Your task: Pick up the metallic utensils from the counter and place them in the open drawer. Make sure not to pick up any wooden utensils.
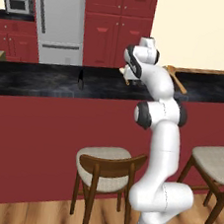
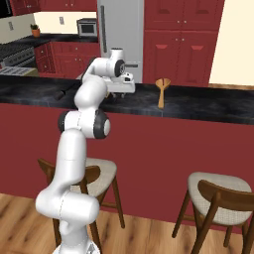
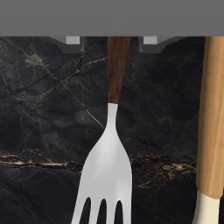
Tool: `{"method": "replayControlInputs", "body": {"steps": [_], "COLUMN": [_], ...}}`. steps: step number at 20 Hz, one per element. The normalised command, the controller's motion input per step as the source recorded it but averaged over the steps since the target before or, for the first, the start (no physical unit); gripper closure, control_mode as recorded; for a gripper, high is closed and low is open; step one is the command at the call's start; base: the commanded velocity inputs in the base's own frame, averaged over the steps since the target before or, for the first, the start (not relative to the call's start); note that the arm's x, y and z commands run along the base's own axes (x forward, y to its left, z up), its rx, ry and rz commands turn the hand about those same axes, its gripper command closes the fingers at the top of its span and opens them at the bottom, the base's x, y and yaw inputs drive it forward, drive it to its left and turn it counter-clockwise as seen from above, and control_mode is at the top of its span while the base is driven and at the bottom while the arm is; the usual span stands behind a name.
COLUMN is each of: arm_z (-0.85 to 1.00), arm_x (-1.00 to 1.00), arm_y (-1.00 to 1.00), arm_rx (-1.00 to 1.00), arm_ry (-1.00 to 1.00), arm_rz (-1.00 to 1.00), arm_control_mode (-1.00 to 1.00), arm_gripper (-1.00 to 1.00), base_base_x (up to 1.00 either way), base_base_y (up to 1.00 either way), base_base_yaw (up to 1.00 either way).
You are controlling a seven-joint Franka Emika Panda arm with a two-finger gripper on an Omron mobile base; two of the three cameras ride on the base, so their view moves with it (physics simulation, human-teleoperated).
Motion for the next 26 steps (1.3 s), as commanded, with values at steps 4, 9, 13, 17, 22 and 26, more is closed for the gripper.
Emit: {"method": "replayControlInputs", "body": {"steps": [4, 9, 13, 17, 22, 26], "arm_z": [0.0, 0.0, 0.0, 0.21, 0.69, 0.43], "arm_x": [0.0, 0.0, 0.0, -0.24, -0.9, -1.0], "arm_y": [0.0, 0.0, 0.0, -0.06, -0.21, -0.24], "arm_rx": [0.0, 0.0, 0.0, 0.01, 0.12, 0.09], "arm_ry": [0.01, 0.0, 0.0, -0.01, -0.13, -0.12], "arm_rz": [0.0, 0.0, 0.0, 0.0, 0.0, 0.04], "arm_control_mode": [-1.0, -1.0, -1.0, -1.0, -1.0, -1.0], "arm_gripper": [1.0, 1.0, 1.0, 1.0, 1.0, 1.0], "base_base_x": [0.0, 0.0, 0.0, 0.0, 0.0, 0.0], "base_base_y": [0.0, 0.0, 0.0, 0.0, 0.0, 0.0], "base_base_yaw": [0.0, 0.0, 0.0, 0.0, 0.0, 0.0]}}
